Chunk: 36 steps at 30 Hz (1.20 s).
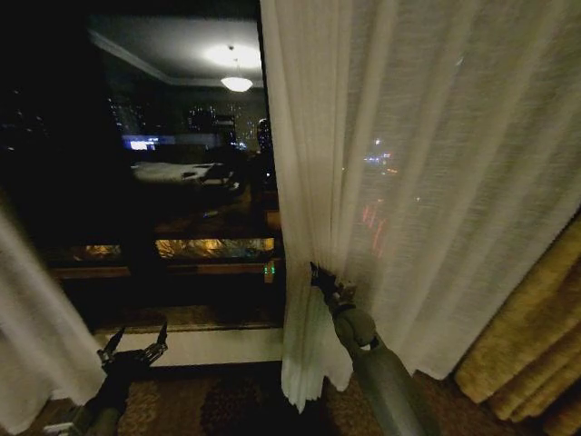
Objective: Open the curtains by pulling them apart, changing their state from closed to fully open.
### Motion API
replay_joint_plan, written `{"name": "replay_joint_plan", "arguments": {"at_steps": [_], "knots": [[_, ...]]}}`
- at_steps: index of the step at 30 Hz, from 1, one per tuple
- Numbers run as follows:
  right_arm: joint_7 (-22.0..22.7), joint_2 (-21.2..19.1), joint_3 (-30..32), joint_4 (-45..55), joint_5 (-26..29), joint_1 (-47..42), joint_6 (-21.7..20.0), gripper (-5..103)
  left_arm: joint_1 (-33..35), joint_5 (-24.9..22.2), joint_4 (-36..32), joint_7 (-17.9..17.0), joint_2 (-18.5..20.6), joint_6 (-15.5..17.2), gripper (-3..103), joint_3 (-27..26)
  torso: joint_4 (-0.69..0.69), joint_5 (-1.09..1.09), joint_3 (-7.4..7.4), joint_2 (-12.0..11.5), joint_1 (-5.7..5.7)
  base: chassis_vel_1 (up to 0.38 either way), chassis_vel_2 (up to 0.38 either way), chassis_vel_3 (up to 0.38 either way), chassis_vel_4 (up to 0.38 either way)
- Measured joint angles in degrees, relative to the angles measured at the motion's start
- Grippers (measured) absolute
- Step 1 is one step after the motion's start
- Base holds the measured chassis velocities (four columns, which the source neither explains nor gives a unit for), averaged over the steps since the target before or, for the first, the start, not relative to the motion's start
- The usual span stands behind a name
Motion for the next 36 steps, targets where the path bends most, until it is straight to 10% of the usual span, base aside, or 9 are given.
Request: {"name": "replay_joint_plan", "arguments": {"at_steps": [36], "knots": [[-0.2,-0.2,0.3,0.0,-0.3,-0.6,0.4,0,-0.4,0.0,0.1,0.0,0.0,0.0,100,0.2,0.01,0.01,0.0,0.0,0.0,-0.353,-0.355,0.35,0.36]]}}
